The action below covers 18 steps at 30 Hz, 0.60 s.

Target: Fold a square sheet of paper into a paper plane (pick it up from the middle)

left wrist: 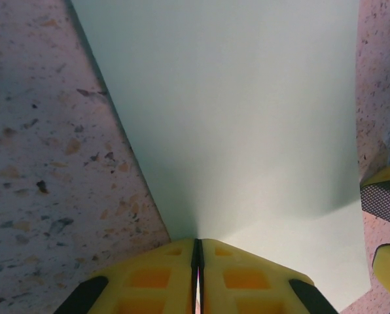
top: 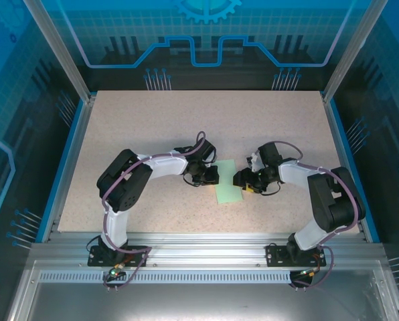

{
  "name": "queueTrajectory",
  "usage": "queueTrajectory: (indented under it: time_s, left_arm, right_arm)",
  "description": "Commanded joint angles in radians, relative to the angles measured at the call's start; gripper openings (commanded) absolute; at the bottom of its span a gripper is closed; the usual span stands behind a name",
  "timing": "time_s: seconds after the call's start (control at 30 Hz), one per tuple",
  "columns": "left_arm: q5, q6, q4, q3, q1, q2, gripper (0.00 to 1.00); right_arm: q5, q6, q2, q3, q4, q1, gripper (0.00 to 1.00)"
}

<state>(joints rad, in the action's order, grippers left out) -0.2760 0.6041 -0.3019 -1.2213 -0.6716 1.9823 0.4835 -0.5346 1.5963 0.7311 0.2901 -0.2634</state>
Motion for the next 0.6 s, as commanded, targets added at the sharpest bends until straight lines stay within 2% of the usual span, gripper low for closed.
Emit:
queueTrajectory:
  time_s: [0.0, 0.13, 0.4, 0.57]
  left_arm:
    - [0.017, 0.0, -0.029, 0.02, 0.0, 0.017, 0.13]
    - [0.011, 0.002, -0.023, 0.02, -0.001, 0.016, 0.13]
    - [-0.013, -0.007, -0.011, 0.017, 0.0, 0.008, 0.14]
    - [-0.014, -0.028, -0.008, 0.02, -0.001, -0.01, 0.15]
  right_arm:
    - [0.031, -0.008, 0.023, 0.002, -0.011, -0.026, 0.56]
    - [0.073, -0.014, 0.022, 0.002, -0.035, -0.035, 0.53]
    - [0.08, -0.027, 0.017, 0.009, -0.052, -0.034, 0.44]
    - [0.076, 0.006, 0.041, 0.057, -0.012, -0.015, 0.45]
